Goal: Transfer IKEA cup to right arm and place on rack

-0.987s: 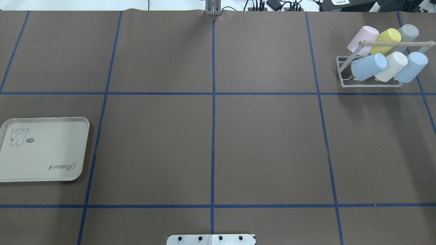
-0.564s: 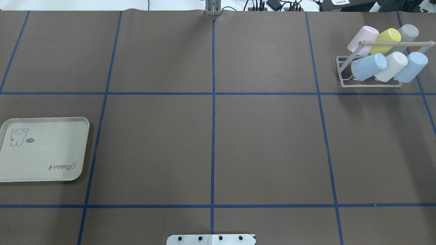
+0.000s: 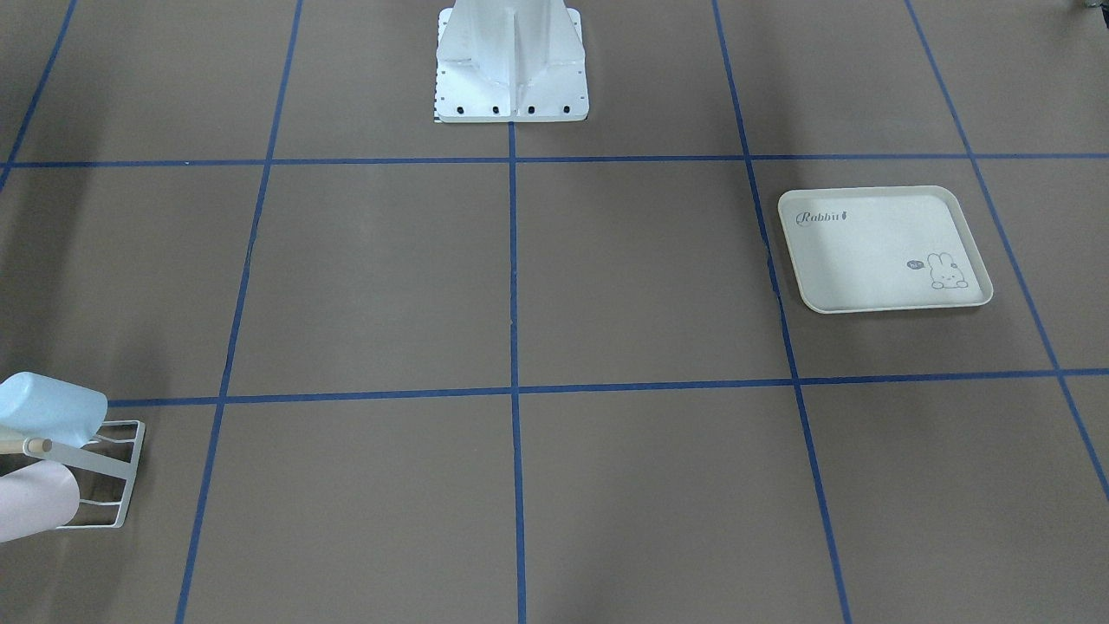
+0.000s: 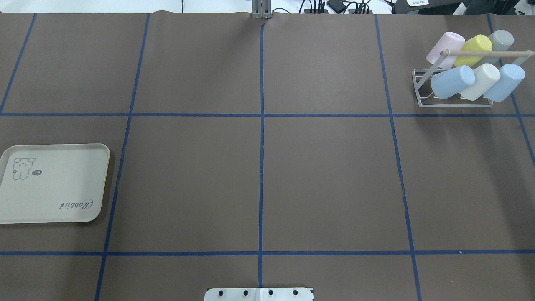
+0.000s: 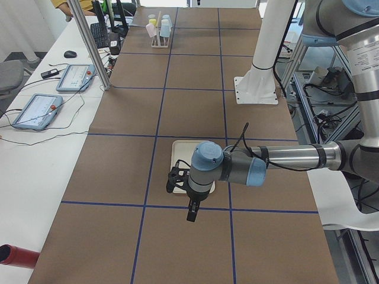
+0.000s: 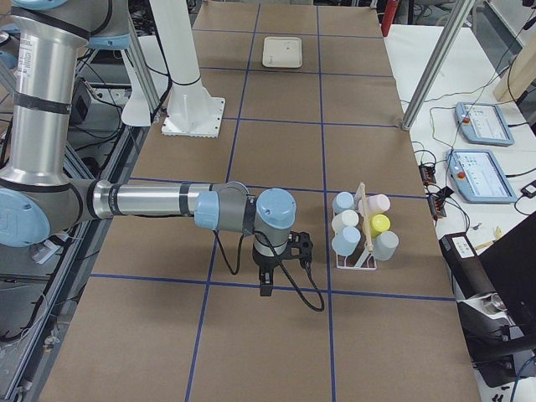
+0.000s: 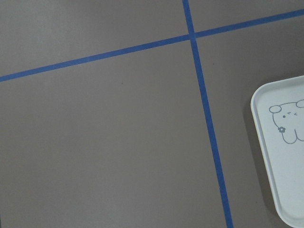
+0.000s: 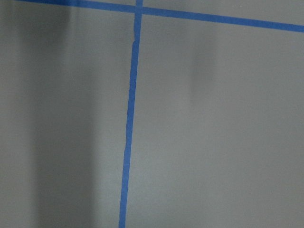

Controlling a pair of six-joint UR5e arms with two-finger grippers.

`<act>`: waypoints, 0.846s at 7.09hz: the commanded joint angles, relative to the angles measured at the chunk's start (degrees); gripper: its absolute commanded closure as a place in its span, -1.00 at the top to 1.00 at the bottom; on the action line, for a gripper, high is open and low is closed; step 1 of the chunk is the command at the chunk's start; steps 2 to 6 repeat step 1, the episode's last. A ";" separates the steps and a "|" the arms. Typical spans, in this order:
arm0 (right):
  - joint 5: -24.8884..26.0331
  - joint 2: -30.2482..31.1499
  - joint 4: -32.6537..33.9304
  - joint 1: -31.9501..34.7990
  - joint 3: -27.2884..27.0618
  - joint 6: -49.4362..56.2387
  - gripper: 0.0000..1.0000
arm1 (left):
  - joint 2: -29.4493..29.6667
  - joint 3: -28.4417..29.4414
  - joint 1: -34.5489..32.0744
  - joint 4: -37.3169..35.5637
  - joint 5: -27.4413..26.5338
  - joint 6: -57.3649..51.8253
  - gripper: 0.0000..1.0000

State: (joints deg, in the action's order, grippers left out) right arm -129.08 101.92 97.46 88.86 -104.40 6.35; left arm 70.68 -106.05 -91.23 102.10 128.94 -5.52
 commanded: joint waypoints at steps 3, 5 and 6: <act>-0.03 0.12 0.01 0.00 -0.01 0.06 0.99 | 0.85 -0.47 0.00 0.03 0.00 0.07 1.00; -0.03 0.12 0.01 0.00 -0.01 0.06 0.99 | 0.85 -0.47 0.00 0.03 0.00 0.07 1.00; -0.03 0.12 0.01 0.00 -0.01 0.06 0.99 | 0.85 -0.47 0.00 0.03 0.00 0.07 1.00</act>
